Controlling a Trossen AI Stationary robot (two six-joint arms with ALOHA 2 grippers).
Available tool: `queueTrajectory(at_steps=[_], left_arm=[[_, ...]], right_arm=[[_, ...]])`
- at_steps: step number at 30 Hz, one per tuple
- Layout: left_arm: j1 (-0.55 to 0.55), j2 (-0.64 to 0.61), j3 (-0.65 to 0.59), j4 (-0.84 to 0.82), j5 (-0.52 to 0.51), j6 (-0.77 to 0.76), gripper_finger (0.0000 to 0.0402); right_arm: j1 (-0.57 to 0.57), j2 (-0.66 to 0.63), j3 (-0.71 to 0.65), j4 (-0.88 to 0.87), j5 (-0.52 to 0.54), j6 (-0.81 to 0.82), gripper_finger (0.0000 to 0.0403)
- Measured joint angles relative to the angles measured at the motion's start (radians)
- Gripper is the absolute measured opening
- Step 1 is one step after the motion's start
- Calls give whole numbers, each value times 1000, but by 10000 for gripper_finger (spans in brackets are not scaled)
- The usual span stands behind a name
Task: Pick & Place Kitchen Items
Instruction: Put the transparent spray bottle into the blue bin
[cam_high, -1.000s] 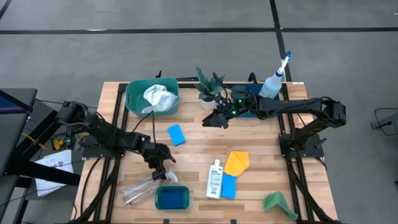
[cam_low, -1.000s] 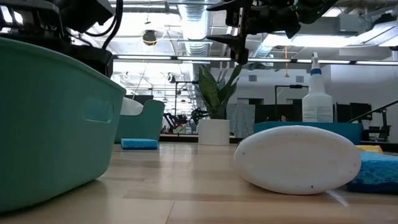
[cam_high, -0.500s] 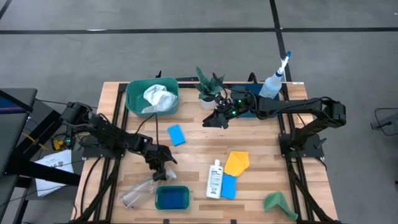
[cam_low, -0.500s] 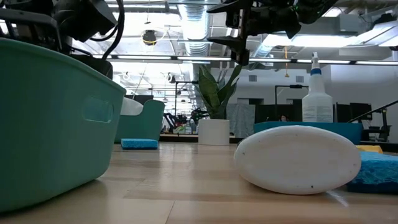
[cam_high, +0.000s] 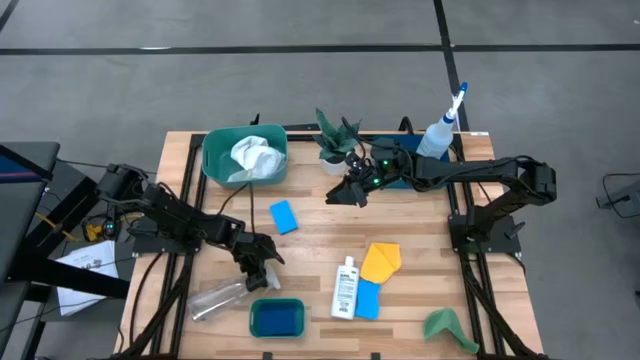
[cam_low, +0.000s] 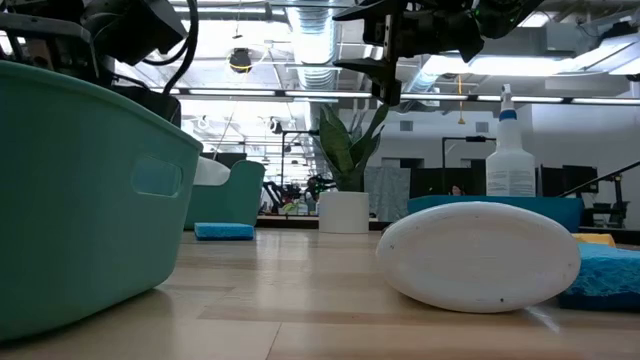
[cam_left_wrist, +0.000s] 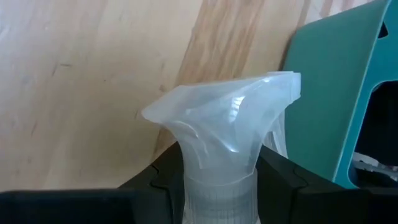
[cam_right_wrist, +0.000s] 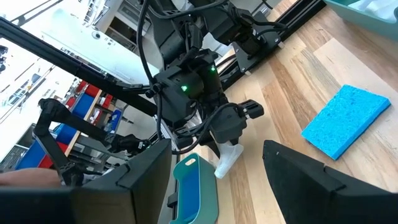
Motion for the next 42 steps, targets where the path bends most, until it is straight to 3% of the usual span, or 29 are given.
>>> queueTrajectory(at_steps=[5, 10, 20, 25, 33, 42], left_arm=[[16, -52, 0, 9, -34, -2, 128], [64, -162, 0, 8, -135, 3, 128], [124, -427, 0, 10, -506, 181, 128], [131, -496, 0, 74, -664, 299, 128], [131, -450, 0, 372, -774, 482, 128], [132, -226, 0, 759, -774, 614, 128]], right_arm=[[0, 0, 0, 1, 0, 0, 244], [0, 0, 0, 14, 0, 3, 244], [2, -10, 0, 39, -1, -2, 244], [2, -10, 0, 119, -1, 0, 244], [2, -10, 0, 170, -1, 18, 244], [3, -10, 0, 308, 0, 58, 244]])
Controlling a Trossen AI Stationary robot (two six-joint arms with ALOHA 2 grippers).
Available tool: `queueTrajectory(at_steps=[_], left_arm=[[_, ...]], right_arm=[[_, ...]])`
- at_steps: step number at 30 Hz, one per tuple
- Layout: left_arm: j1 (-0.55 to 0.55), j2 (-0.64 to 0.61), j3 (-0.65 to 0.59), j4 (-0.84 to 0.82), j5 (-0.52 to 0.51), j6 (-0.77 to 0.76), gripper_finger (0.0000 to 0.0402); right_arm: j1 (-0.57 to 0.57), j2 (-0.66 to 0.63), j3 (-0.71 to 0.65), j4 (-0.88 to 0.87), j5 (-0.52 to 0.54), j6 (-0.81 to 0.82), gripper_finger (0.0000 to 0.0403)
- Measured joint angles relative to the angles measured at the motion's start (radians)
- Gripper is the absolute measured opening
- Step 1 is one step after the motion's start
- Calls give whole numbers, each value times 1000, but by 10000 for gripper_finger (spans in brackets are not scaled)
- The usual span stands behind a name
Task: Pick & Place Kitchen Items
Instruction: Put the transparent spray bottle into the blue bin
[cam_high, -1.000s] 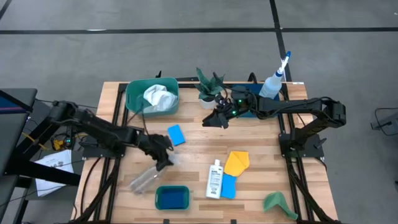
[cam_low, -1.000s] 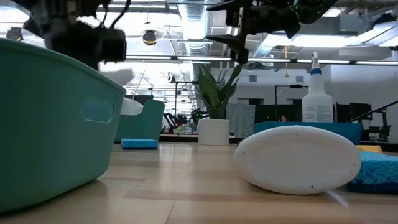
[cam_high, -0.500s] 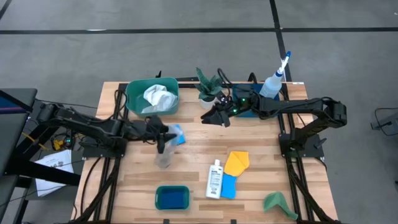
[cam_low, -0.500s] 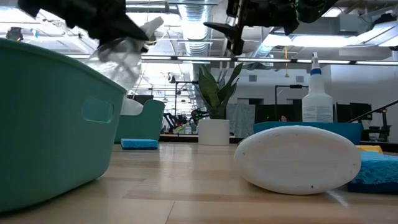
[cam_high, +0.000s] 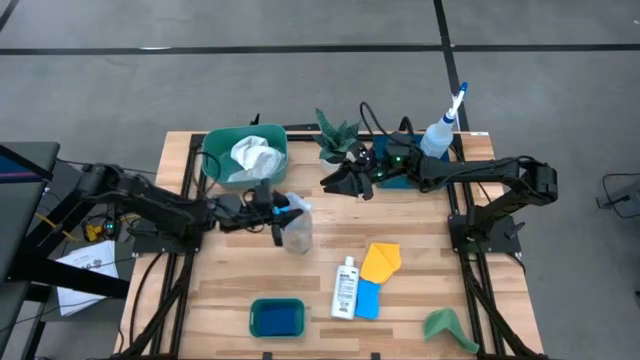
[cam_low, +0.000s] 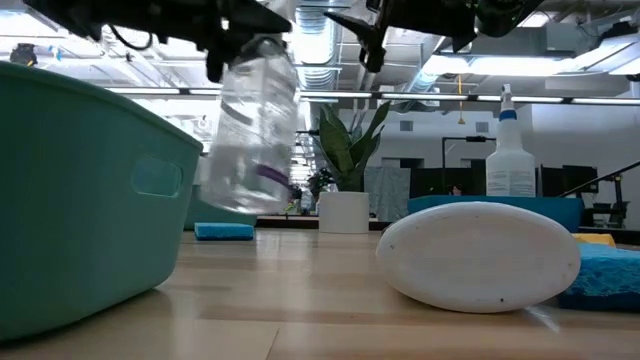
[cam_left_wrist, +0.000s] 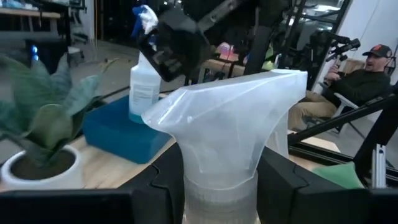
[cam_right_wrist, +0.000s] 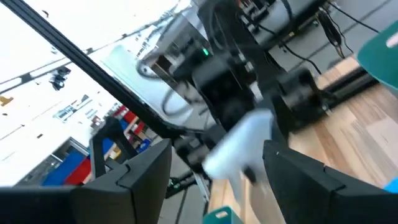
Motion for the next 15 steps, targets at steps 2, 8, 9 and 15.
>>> queueTrajectory(at_steps=[2, 8, 9, 15], left_arm=[[0, 63, 0, 74, 2, 11, 128], [0, 240, 0, 320, 7, 64, 128], [0, 262, 0, 350, 7, 77, 128], [0, 330, 21, 396, 6, 193, 128]], right_arm=[[-1, 0, 0, 39, 0, 18, 244], [-1, 0, 0, 94, 0, 56, 244], [-1, 0, 0, 94, 0, 64, 244], [-1, 0, 0, 123, 9, 107, 244]])
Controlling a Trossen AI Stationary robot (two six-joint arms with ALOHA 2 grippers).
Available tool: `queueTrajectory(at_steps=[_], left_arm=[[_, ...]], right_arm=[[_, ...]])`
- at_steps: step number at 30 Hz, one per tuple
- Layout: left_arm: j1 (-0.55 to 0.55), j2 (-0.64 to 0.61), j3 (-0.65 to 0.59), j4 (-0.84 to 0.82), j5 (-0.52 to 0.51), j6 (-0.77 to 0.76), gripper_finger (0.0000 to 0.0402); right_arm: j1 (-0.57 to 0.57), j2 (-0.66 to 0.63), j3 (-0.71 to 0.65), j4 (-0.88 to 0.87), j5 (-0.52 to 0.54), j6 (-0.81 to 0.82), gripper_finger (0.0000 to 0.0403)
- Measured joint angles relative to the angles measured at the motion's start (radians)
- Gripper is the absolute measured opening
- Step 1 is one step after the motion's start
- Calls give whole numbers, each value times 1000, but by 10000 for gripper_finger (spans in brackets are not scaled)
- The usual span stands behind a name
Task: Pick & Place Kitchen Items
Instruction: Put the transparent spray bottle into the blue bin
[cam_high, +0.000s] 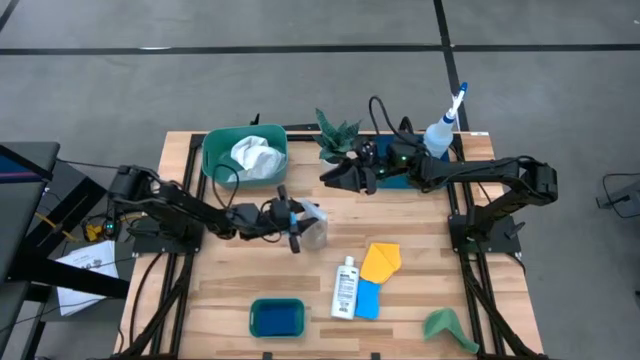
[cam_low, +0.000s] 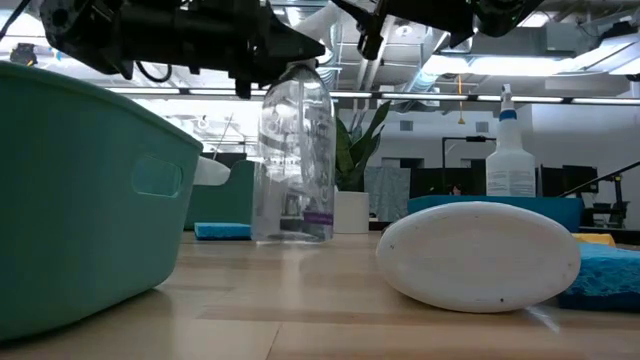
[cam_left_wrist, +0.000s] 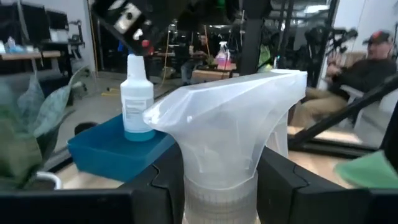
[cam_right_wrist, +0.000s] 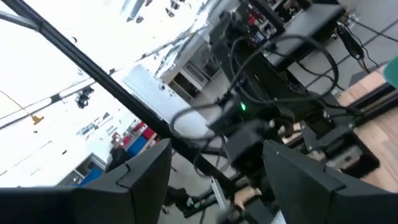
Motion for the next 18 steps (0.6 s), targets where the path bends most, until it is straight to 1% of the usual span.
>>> queueTrajectory(at_steps=[3, 6, 15, 16, 18], left_arm=[[7, 2, 4, -5, 25, 48, 128], [12, 2, 4, -4, 49, 48, 128], [11, 0, 7, -27, 52, 46, 131], [11, 0, 7, -28, 48, 45, 144], [11, 0, 7, -38, 24, 42, 191]], right_arm=[[0, 0, 0, 21, 26, 17, 244], [0, 0, 0, 22, 45, 19, 244], [14, 0, 0, 21, 79, 14, 244], [18, 0, 0, 20, 88, 12, 244], [21, 0, 0, 20, 102, -1, 244]])
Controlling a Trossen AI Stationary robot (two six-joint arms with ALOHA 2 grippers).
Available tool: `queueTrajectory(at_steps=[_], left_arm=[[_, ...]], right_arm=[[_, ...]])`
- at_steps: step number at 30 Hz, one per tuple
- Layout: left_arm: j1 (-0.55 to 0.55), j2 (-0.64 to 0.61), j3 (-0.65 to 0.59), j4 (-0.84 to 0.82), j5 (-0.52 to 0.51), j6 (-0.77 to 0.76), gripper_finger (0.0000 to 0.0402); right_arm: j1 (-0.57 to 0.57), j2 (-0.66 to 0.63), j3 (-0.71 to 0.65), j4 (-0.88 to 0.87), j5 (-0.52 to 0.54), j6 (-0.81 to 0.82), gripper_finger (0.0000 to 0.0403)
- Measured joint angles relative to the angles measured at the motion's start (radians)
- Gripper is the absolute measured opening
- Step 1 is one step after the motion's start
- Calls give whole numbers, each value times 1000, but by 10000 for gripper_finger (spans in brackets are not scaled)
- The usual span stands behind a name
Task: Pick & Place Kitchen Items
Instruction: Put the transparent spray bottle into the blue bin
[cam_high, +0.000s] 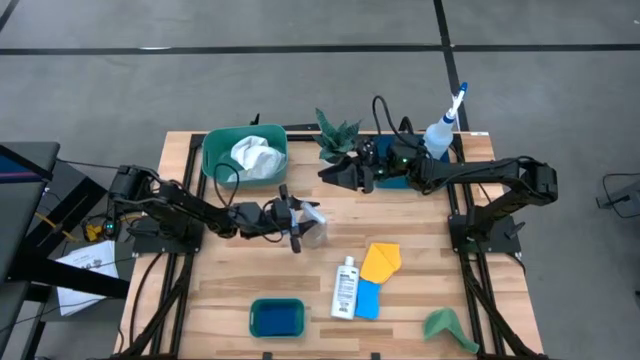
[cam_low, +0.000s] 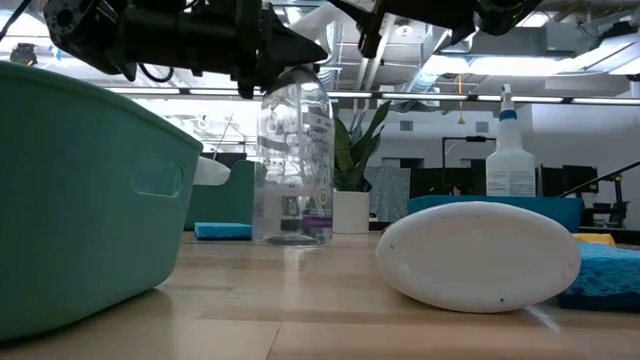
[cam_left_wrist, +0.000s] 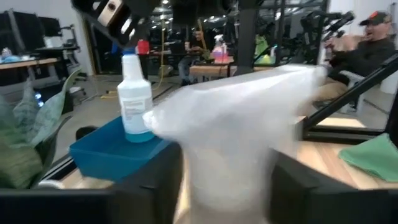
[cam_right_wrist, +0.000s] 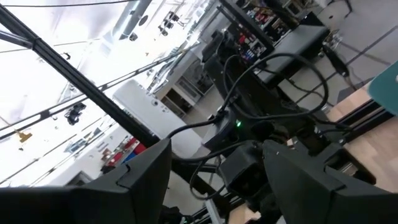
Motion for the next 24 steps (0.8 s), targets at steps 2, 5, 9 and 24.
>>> queueTrajectory(at_steps=[2, 5, 9, 24], left_arm=[[0, 0, 0, 0, -16, 1, 243], [0, 0, 0, 0, -28, 4, 303], [0, 0, 0, 1, -30, 4, 345], [32, -290, -1, -558, 130, -116, 349]], right_arm=[[0, 0, 0, 0, 17, -7, 244], [0, 0, 0, 7, 20, -12, 244], [0, 0, 0, 40, 20, -14, 244], [6, 0, 0, 103, 55, -37, 244]])
